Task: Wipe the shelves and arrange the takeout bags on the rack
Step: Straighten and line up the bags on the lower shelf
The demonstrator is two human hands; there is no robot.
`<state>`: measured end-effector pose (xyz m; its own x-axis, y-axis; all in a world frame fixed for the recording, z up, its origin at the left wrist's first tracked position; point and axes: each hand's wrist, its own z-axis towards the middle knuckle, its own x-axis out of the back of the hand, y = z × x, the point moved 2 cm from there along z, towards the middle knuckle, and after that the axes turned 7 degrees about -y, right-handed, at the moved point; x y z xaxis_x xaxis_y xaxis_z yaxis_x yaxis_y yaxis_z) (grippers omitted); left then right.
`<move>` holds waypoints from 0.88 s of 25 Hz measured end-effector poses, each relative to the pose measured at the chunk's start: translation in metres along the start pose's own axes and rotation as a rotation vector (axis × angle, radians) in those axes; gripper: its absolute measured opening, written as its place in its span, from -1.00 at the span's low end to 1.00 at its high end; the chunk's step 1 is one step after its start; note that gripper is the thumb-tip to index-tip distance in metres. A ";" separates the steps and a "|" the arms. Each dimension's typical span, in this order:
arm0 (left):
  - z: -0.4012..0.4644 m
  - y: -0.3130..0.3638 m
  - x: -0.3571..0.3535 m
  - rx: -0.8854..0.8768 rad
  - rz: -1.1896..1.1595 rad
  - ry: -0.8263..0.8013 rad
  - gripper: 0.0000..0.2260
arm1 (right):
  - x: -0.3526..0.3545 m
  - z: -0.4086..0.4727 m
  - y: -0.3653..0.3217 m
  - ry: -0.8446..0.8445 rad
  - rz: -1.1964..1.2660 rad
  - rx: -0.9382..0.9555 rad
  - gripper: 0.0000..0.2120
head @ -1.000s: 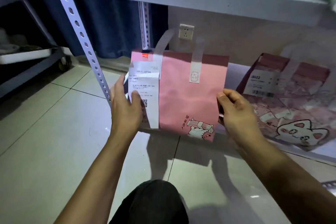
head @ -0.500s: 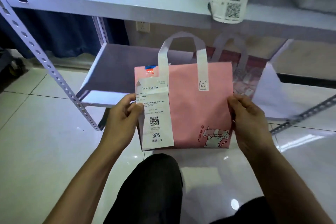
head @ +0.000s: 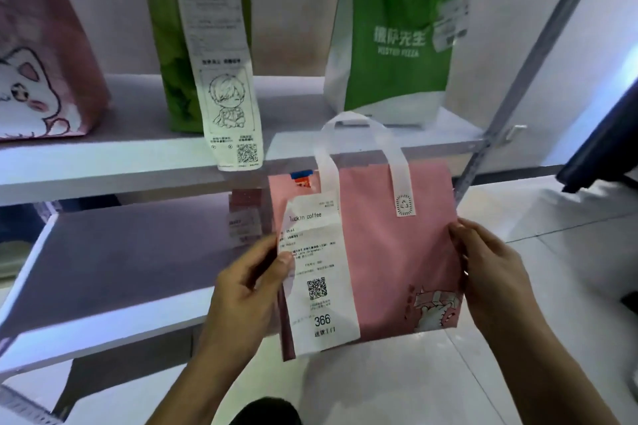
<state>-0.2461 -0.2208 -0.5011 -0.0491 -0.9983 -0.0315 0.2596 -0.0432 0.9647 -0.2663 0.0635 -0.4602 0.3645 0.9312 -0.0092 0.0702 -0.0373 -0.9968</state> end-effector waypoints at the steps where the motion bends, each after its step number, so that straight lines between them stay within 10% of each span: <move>1: 0.007 0.007 -0.008 -0.027 -0.008 -0.014 -0.80 | 0.007 0.004 -0.013 0.017 0.004 0.021 -0.89; 16: 0.084 0.079 -0.037 -0.186 -0.054 0.246 -0.82 | -0.034 0.139 -0.152 -0.042 -0.039 0.191 -0.79; 22: 0.074 0.068 -0.037 -0.138 -0.127 0.275 -0.72 | -0.060 0.200 -0.178 0.041 -0.067 0.156 -0.35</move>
<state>-0.2976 -0.1838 -0.4152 0.1676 -0.9570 -0.2368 0.3973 -0.1543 0.9046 -0.4862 0.0862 -0.2976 0.4019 0.9139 0.0577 -0.0479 0.0838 -0.9953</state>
